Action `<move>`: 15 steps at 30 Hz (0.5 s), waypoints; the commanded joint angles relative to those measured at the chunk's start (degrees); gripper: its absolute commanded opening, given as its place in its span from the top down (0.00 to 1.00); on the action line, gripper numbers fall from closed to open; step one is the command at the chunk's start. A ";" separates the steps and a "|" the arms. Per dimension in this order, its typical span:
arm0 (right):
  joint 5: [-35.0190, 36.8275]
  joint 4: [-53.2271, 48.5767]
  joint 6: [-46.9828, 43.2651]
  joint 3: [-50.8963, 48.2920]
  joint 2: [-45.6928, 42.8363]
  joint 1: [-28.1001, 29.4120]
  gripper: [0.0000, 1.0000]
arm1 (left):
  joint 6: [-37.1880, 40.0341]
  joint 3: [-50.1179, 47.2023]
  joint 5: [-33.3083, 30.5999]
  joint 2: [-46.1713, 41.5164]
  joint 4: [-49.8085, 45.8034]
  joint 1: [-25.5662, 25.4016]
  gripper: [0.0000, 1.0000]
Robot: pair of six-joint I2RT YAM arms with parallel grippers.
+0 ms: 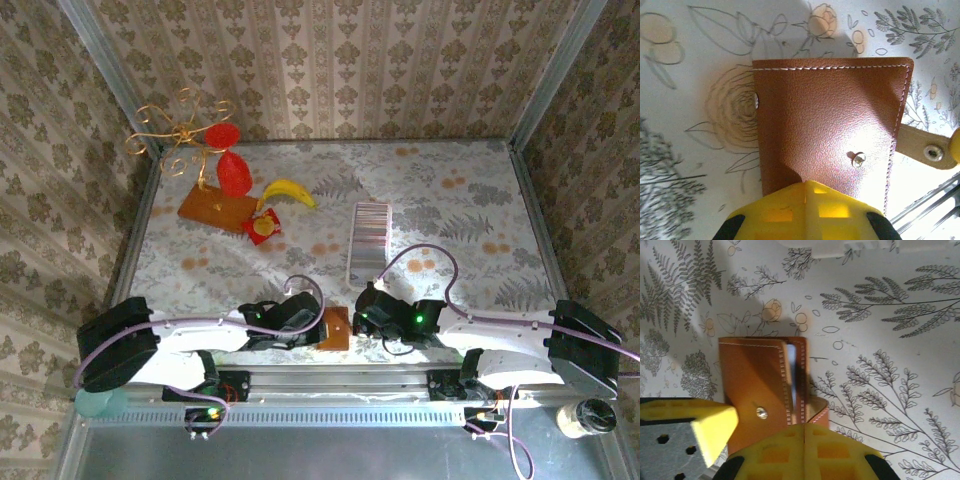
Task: Put the credit cards into the card holder
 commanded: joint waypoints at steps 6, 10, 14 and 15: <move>-4.17 2.75 -2.14 3.11 4.29 0.10 1.00 | -1.77 0.25 0.42 3.64 -3.13 -1.19 1.00; -4.20 4.10 -1.87 3.36 6.22 0.01 1.00 | -2.32 -0.46 0.14 3.19 -3.43 -1.36 1.00; -4.43 4.91 -1.78 4.18 7.50 0.01 1.00 | -2.34 -0.26 0.58 4.44 -2.98 -1.73 1.00; -4.56 5.23 -1.71 4.34 7.75 0.01 1.00 | -2.12 -0.05 0.83 4.95 -2.98 -1.72 1.00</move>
